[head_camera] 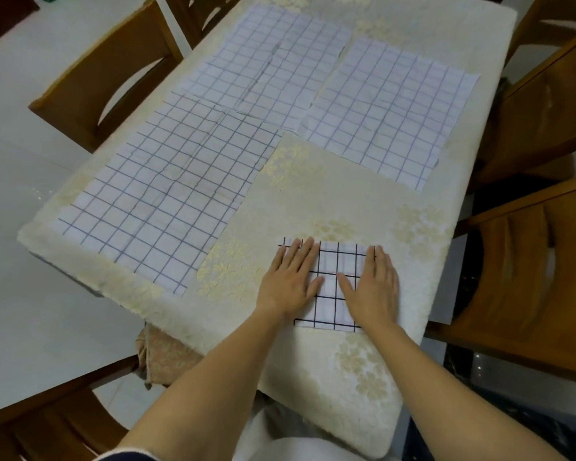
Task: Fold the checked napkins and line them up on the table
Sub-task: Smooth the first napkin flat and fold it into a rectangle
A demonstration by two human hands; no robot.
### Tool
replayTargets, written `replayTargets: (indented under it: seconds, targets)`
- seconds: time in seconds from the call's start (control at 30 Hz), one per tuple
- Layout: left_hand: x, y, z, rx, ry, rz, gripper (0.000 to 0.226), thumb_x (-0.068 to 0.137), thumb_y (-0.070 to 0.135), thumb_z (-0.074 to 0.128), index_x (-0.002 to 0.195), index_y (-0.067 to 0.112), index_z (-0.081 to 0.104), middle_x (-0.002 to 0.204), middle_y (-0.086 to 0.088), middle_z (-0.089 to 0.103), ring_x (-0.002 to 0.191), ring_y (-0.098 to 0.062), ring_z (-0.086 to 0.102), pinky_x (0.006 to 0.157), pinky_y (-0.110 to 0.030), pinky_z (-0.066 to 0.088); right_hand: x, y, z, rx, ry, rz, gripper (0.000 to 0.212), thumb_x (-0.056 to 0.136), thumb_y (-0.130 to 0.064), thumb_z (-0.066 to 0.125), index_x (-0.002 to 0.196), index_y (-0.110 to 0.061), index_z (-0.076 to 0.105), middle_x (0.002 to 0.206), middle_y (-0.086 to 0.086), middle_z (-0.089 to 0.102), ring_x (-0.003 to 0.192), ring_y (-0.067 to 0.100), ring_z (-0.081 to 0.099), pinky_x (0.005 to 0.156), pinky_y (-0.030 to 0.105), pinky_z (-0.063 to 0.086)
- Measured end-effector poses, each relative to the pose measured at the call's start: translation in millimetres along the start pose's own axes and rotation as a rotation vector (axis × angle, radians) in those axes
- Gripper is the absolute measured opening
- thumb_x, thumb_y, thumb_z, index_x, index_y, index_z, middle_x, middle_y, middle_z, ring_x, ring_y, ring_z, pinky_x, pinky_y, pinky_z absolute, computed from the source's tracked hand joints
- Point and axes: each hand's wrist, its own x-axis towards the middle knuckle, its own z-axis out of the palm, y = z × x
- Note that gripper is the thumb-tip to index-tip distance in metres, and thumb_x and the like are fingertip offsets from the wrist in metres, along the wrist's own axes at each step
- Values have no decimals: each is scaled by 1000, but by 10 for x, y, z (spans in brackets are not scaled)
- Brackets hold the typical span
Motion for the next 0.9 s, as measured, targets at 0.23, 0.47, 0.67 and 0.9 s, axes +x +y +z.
replayTargets:
  seconds: [0.23,0.47,0.67,0.9]
  targets:
    - [-13,6,-54,51,-48,16,91,89,89,13,161,39,-16,169,6,-26,154,-20,-29,127,-48,-11,42,153,-229,194,74,251,97,82,-60,73,154,-11,30,152,12,33,135,32,33,110,44,34]
    - [-15,-5,-69,51,-54,24,94,85,94,11,160,43,-15,168,6,-28,154,-22,-30,126,-51,-9,154,291,-421,553,-133,489,70,87,-51,73,130,-4,43,120,11,55,97,25,56,78,34,47]
    - [-9,-9,-75,54,-44,33,94,85,94,10,160,43,-15,168,6,-27,154,-22,-30,126,-51,-10,56,388,-399,533,-278,357,36,94,-48,64,86,-14,66,80,3,67,75,20,63,62,30,47]
    - [-9,-3,-73,56,-34,25,94,85,94,8,160,43,-15,169,5,-26,154,-22,-28,126,-52,-9,-82,361,-357,704,-174,342,21,90,-41,72,80,-23,67,74,-9,68,70,11,64,58,23,47]
